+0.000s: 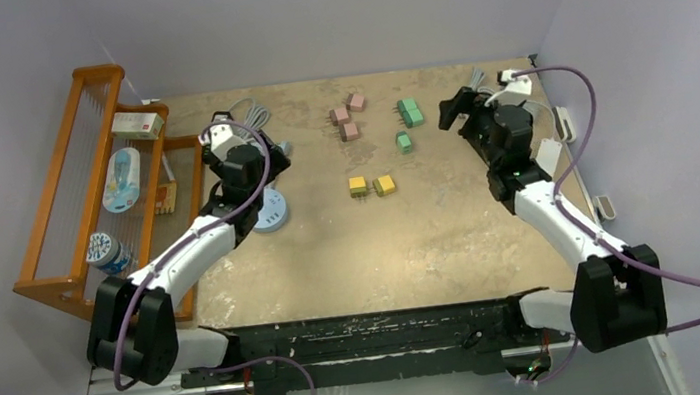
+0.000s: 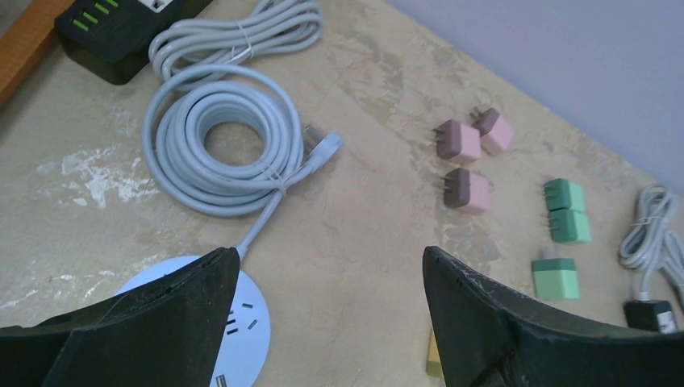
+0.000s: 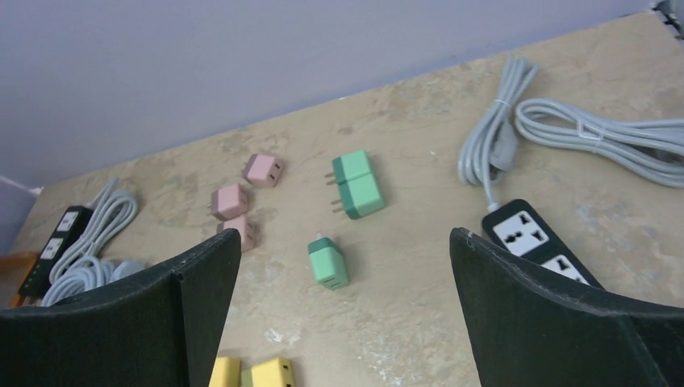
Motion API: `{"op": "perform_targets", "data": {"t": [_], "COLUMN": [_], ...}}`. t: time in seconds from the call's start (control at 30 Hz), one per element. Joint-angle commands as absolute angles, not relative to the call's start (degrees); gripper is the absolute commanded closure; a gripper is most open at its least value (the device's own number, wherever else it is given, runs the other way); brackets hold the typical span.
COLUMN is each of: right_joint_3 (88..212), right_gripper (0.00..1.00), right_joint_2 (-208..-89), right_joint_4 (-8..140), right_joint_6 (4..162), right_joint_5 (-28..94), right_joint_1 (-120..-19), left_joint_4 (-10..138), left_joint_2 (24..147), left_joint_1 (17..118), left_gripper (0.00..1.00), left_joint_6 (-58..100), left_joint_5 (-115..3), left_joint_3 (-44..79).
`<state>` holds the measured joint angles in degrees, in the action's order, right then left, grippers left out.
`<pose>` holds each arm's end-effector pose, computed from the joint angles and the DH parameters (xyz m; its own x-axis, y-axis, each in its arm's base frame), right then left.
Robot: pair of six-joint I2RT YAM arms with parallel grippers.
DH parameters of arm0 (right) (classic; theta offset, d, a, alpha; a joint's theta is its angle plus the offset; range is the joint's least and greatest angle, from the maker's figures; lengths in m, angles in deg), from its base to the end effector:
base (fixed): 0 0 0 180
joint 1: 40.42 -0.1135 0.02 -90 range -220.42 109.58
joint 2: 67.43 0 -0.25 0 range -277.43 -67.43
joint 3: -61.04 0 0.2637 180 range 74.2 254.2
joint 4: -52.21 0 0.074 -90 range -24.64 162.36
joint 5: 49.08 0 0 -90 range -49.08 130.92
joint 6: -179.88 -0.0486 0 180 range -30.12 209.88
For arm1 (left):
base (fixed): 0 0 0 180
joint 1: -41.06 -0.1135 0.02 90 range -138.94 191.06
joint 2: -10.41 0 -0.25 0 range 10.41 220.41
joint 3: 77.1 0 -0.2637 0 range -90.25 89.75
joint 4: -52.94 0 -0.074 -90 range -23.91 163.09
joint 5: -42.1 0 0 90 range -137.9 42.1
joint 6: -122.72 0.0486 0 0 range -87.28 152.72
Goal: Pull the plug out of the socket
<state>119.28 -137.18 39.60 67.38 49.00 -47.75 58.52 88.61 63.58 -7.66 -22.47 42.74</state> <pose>0.3123 0.0333 0.2978 0.0226 0.3849 -0.9227 0.0048 0.9229 0.3851 0.3106 -0.1062 0.2293 -0.2706 -0.5212 -0.8094 -0.2531 0.8497 -0.4625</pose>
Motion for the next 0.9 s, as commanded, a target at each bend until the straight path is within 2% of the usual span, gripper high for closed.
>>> {"op": "perform_targets", "data": {"t": [0.0,0.1,0.23,0.37,0.47,0.6,0.77,0.87], "right_joint_3": [122.6,124.5,127.4,128.2,131.2,132.8,129.3,126.6], "right_gripper": [0.01,0.01,0.01,0.01,0.01,0.01,0.02,0.02], "right_joint_2": [-140.1,-145.8,-151.0,-158.3,-163.4,-166.3,-163.5,-158.6], "right_joint_4": [38.7,41.4,48.7,56.1,64.1,65.8,64.6,59.0], "right_joint_6": [66.6,59.4,54.2,42.3,34.6,33.8,30.7,35.4], "right_joint_5": [50.2,39.4,44.3,43.0,47.3,50.9,54.9,54.7], "right_joint_1": [-47.2,-38.5,-33.4,-24.3,-22.6,-22.4,-22.1,-21.8], "left_joint_4": [53.5,53.2,51.1,51.2,51.4,49.4,49.2,49.8], "left_joint_2": [84.5,84.2,85.7,87.4,87.9,88.5,89.7,89.8], "left_joint_1": [63.4,63.4,63.4,63.4,63.4,63.5,63.5,63.4], "left_gripper": [0.16,0.16,0.15,0.15,0.15,0.15,0.15,0.15], "left_joint_6": [-4.3,-4.2,-4.5,-4.4,-4.3,-4.1,-4.1,-3.8], "left_joint_5": [-22.1,-23.3,-25.0,-25.4,-25.7,-26.8,-27.8,-27.7], "left_joint_3": [43.3,44.2,45.6,46.0,46.1,47.3,47.6,47.8]}}
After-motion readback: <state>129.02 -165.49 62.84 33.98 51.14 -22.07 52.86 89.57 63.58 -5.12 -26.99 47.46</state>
